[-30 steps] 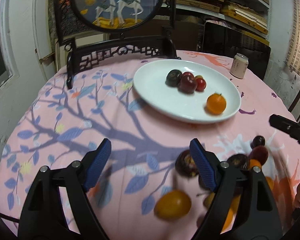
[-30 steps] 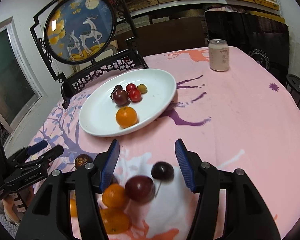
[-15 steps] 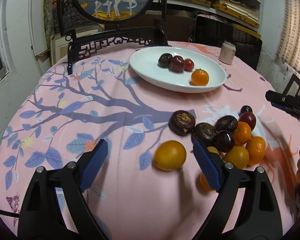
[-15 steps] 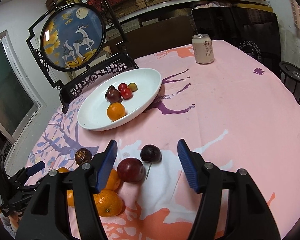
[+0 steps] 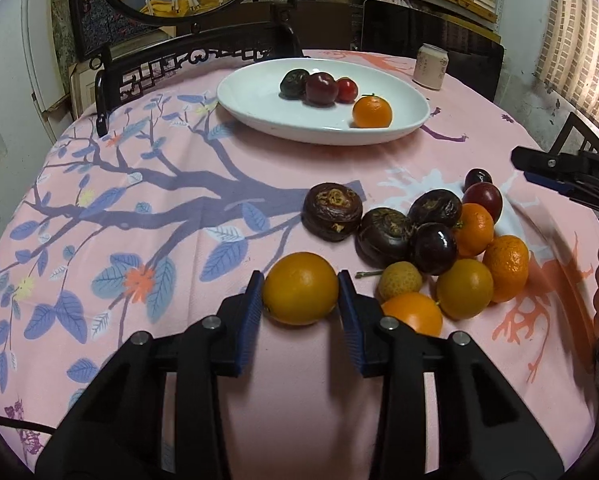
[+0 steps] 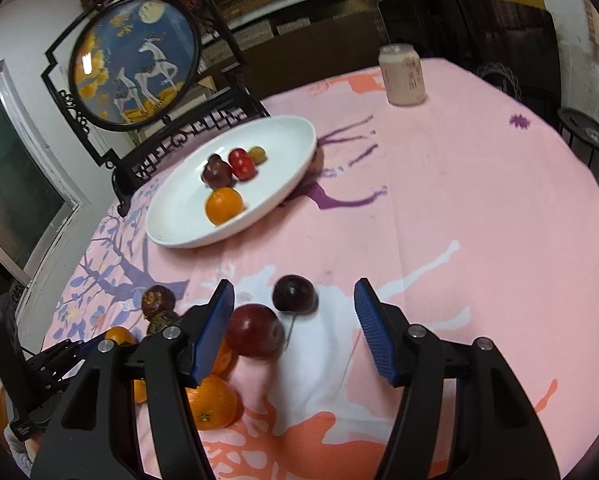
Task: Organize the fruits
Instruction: 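Grasp an orange with the left tool while the right tool grasps a dark red plum, then carry the orange and plum over the plate and open both tools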
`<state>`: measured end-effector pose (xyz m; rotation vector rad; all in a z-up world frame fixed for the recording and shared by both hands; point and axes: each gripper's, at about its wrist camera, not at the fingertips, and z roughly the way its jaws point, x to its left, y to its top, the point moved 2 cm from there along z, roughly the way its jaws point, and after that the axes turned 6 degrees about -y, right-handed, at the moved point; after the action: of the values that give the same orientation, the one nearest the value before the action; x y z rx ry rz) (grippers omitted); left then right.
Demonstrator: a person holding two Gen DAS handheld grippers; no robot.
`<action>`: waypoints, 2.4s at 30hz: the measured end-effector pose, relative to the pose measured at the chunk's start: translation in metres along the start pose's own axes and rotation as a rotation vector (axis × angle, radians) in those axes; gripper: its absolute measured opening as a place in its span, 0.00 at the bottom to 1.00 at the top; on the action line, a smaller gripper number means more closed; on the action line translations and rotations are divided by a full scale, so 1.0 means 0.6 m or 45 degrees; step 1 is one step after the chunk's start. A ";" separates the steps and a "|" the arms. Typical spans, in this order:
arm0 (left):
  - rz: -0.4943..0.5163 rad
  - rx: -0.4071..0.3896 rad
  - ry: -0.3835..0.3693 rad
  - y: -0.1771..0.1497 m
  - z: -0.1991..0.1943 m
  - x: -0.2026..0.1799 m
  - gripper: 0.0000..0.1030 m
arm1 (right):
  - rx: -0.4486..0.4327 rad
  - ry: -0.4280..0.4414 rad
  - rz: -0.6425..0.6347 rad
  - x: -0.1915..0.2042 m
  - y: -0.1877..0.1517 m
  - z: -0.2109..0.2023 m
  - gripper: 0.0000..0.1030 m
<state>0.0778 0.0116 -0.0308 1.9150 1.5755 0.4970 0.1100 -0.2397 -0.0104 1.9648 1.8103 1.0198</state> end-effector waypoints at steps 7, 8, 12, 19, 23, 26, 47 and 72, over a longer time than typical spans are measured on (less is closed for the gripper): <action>-0.081 -0.009 0.056 0.006 -0.001 0.027 0.37 | 0.058 0.052 0.047 -0.008 0.005 0.025 0.53; -0.082 -0.007 0.058 0.006 0.000 0.028 0.37 | 0.067 0.061 0.054 -0.007 0.007 0.029 0.52; -0.054 -0.005 0.071 0.007 0.002 0.021 0.37 | 0.103 0.079 0.063 -0.002 0.010 0.045 0.46; -0.041 -0.003 0.085 0.007 0.004 0.020 0.37 | 0.115 0.055 0.062 -0.002 0.011 0.058 0.39; -0.026 0.011 0.093 0.005 0.008 0.016 0.37 | 0.136 0.033 0.048 0.002 0.010 0.071 0.38; -0.023 0.020 0.095 0.005 0.011 0.015 0.37 | 0.160 0.011 0.031 0.005 0.008 0.085 0.34; -0.117 -0.033 0.015 0.027 -0.004 0.037 0.37 | 0.048 0.081 0.063 -0.008 0.011 0.033 0.30; -0.188 -0.162 0.077 0.226 0.090 0.064 0.62 | -0.060 -0.054 -0.165 0.101 0.153 0.145 0.53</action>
<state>0.2215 0.0223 0.0144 1.6894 1.6681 0.5811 0.2341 -0.1759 0.0042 1.8027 1.8463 0.9635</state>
